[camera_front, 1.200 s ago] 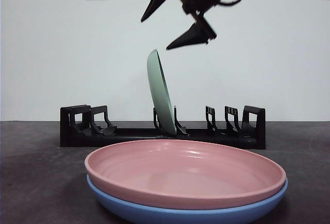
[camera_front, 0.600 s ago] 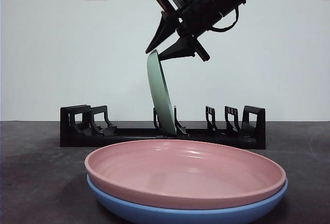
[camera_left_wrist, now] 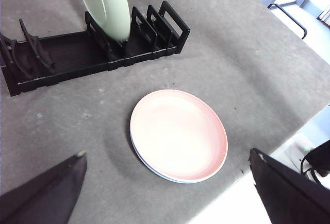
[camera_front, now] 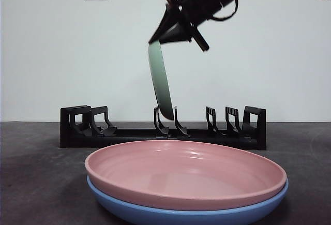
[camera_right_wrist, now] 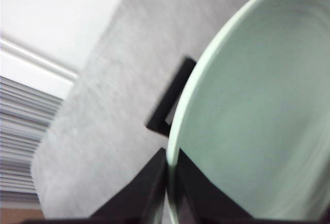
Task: Place the plate
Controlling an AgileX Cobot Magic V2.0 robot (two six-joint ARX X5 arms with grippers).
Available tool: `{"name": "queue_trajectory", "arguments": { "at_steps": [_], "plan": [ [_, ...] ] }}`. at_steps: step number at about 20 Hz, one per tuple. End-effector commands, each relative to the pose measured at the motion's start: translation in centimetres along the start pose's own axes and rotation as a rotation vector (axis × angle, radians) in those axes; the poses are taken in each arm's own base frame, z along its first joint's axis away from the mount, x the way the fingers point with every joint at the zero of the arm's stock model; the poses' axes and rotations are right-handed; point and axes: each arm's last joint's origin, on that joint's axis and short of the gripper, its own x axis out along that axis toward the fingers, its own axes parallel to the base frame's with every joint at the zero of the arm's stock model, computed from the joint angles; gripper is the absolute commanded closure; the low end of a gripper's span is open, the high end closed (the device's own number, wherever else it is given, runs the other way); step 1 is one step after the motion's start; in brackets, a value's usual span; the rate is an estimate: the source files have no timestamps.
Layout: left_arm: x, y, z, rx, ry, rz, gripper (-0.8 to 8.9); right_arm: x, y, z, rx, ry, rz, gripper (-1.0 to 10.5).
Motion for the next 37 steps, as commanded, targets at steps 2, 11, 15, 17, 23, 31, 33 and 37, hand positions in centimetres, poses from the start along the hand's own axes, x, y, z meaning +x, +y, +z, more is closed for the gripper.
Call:
{"name": "queue_trajectory", "arguments": {
  "at_steps": [2, 11, 15, 17, 23, 31, 33, 37],
  "plan": [
    [-0.4, -0.2, 0.4, 0.004, -0.024, -0.012, 3.16, -1.2, 2.1, 1.1, -0.027, -0.021, 0.026, 9.4],
    [-0.4, -0.2, 0.4, 0.005, -0.024, -0.012, 3.16, -7.7, 9.8, -0.9, -0.248, 0.027, 0.007, 9.4],
    [-0.4, -0.2, 0.4, 0.004, -0.024, -0.012, 3.17, -9.7, 12.7, -3.6, -0.343, 0.093, -0.060, 9.4],
    [-0.4, -0.2, 0.4, 0.005, -0.024, -0.012, 3.17, -10.9, 13.6, -5.1, -0.367, 0.094, -0.070, 9.4],
    [-0.4, -0.2, 0.4, 0.005, -0.026, -0.012, 3.16, -13.9, 14.2, -10.5, -0.412, 0.129, -0.104, 9.4],
    [-0.4, -0.2, 0.4, 0.007, -0.028, -0.005, 3.16, -12.0, 14.6, -18.4, -0.531, 0.283, -0.316, 9.4],
    [-0.4, -0.2, 0.4, 0.005, -0.028, -0.005, 3.16, -11.0, 14.9, -20.2, -0.571, 0.320, -0.371, 9.4],
    [-0.4, -0.2, 0.4, 0.005, -0.028, -0.005, 3.16, -9.7, 15.6, -23.1, -0.622, 0.365, -0.413, 9.4]
  ]
}}
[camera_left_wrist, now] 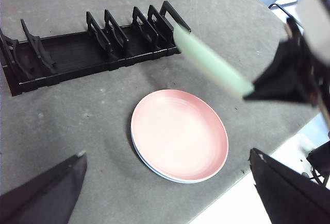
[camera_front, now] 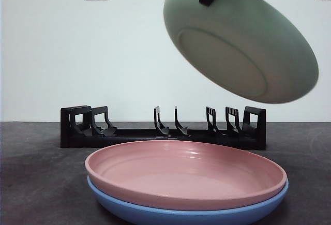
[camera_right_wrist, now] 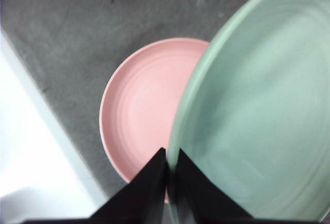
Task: Place the plate
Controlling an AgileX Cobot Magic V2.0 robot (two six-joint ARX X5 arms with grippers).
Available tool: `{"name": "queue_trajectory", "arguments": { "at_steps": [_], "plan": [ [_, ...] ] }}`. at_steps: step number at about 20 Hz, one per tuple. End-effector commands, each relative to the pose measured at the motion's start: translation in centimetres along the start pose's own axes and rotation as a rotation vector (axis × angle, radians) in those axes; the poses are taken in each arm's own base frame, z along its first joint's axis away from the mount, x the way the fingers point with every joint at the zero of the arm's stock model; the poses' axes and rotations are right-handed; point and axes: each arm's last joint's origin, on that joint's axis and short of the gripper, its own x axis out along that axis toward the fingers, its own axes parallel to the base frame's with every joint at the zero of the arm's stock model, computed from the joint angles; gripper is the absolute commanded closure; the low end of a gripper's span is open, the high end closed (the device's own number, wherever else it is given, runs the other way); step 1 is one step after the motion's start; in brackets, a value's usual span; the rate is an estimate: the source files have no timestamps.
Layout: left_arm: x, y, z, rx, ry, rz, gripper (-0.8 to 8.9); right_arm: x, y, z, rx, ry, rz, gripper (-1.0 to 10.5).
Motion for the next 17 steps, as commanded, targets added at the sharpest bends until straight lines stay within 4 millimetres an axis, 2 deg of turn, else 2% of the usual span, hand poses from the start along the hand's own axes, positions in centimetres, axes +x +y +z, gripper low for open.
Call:
{"name": "queue_trajectory", "arguments": {
  "at_steps": [1, 5, 9, 13, 17],
  "plan": [
    [-0.4, -0.2, 0.4, 0.005, -0.027, -0.009, 3.16, 0.5, 1.4, -0.1, -0.015, 0.000, -0.019, 9.4],
    [-0.4, -0.2, 0.4, 0.005, -0.027, -0.009, 3.16, 2.7, 3.5, -1.1, -0.091, 0.084, -0.047, 9.4],
    [-0.4, -0.2, 0.4, 0.005, -0.027, -0.009, 3.16, 5.2, 5.8, -1.4, -0.186, 0.158, -0.059, 9.4],
    [-0.4, -0.2, 0.4, 0.005, -0.026, -0.009, 3.16, 7.9, 7.0, -1.6, -0.258, 0.235, -0.074, 9.4],
    [-0.4, -0.2, 0.4, 0.005, -0.026, -0.009, 3.16, 9.5, 7.8, -1.4, -0.275, 0.219, -0.093, 9.4]
  ]
}}
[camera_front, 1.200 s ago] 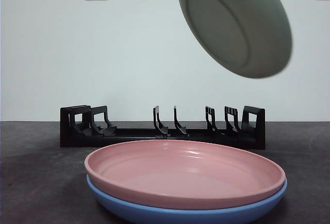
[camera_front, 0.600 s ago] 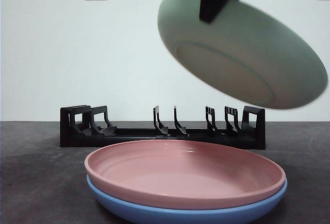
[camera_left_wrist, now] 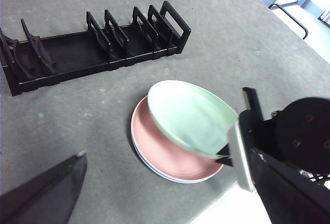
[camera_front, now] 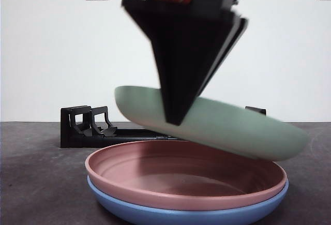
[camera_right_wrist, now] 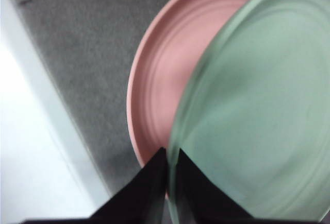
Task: Place the plate
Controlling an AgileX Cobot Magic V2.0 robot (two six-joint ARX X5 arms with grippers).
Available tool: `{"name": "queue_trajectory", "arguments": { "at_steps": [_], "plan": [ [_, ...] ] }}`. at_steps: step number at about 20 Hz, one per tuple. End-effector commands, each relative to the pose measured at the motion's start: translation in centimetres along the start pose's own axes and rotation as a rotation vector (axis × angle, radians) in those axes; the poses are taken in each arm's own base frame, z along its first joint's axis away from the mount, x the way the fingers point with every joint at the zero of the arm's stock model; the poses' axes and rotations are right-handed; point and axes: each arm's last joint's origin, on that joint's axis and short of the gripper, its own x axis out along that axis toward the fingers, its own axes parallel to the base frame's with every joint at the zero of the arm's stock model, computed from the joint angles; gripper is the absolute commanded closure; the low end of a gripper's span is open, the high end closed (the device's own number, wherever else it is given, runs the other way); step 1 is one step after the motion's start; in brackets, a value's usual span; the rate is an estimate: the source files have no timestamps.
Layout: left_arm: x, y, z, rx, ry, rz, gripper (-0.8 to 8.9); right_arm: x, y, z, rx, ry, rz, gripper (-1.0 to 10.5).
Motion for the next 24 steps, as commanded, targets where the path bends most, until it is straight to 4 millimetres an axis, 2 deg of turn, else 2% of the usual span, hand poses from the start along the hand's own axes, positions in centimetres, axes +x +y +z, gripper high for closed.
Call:
{"name": "queue_trajectory", "arguments": {
  "at_steps": [1, 8, 11, 15, 19, 21, 24],
  "plan": [
    [-0.4, -0.2, 0.4, 0.005, -0.026, -0.009, 3.16, 0.4, 0.9, 0.7, -0.026, -0.028, 0.002, 9.4],
    [-0.4, -0.2, 0.4, 0.008, -0.027, -0.009, 3.16, 2.5, 2.2, 0.9, -0.050, 0.027, -0.055, 9.4],
    [-0.4, -0.2, 0.4, 0.009, -0.027, -0.009, 3.16, 2.6, 2.3, 0.9, -0.046, 0.025, -0.060, 9.4],
    [-0.4, -0.2, 0.4, 0.009, -0.027, -0.009, 3.16, 2.5, 2.5, 0.9, -0.027, 0.017, -0.056, 7.7],
    [-0.4, -0.2, 0.4, 0.008, -0.027, -0.009, 3.16, 2.2, 2.7, 1.0, -0.009, 0.007, -0.049, 6.6],
    [-0.4, -0.2, 0.4, 0.008, -0.027, -0.009, 3.16, 1.5, 2.5, 0.8, 0.010, 0.003, -0.030, 6.1],
    [-0.4, -0.2, 0.4, 0.009, -0.027, -0.009, 3.16, -0.9, 2.0, 0.9, 0.065, -0.041, 0.036, 5.3]
  ]
}}
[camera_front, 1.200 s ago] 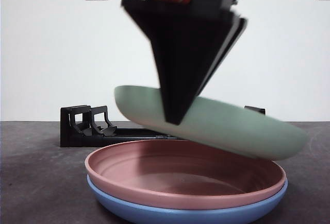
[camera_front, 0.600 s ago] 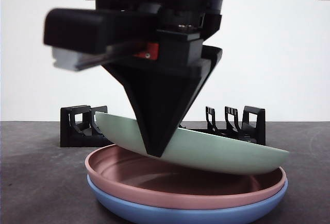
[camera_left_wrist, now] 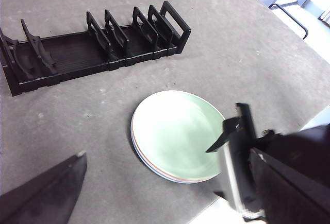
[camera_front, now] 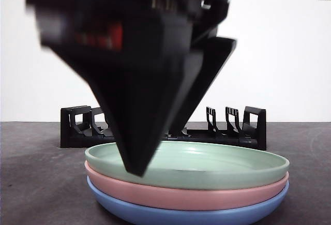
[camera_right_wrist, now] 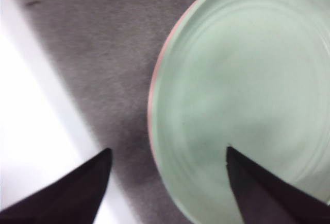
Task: Place the plate
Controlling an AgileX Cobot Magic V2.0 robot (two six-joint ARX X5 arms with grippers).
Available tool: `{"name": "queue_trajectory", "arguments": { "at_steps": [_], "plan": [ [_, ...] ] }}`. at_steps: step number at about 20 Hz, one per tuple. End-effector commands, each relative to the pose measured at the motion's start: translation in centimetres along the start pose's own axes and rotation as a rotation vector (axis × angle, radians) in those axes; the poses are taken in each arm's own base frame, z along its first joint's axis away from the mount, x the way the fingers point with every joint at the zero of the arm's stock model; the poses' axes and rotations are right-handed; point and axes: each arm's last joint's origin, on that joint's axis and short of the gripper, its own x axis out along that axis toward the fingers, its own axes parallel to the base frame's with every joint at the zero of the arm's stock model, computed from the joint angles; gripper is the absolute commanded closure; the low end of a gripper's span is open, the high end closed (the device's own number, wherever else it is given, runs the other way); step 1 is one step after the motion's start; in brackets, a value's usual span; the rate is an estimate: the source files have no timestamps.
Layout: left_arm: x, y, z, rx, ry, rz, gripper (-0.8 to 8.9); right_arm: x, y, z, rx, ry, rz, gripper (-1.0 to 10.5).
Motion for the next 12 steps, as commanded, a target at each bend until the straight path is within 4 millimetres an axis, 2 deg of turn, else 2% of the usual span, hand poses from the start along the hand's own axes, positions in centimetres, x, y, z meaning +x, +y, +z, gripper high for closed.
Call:
{"name": "queue_trajectory", "arguments": {
  "at_steps": [1, 5, 7, 12],
  "plan": [
    [-0.4, -0.2, 0.4, 0.009, -0.027, -0.009, 3.16, -2.7, 0.0, 0.6, 0.063, -0.087, 0.063, 5.1],
    [-0.4, -0.2, 0.4, 0.012, -0.027, -0.009, 3.16, -7.7, -1.9, -0.4, 0.193, -0.249, 0.131, 5.0],
    [-0.4, -0.2, 0.5, 0.013, -0.035, -0.011, 3.16, -10.1, -4.0, -1.5, 0.307, -0.341, 0.144, 4.6],
    [-0.5, -0.3, 0.8, 0.039, -0.067, -0.019, 3.16, -15.8, -9.0, -6.2, 0.513, -0.559, 0.126, 4.6]
  ]
}}
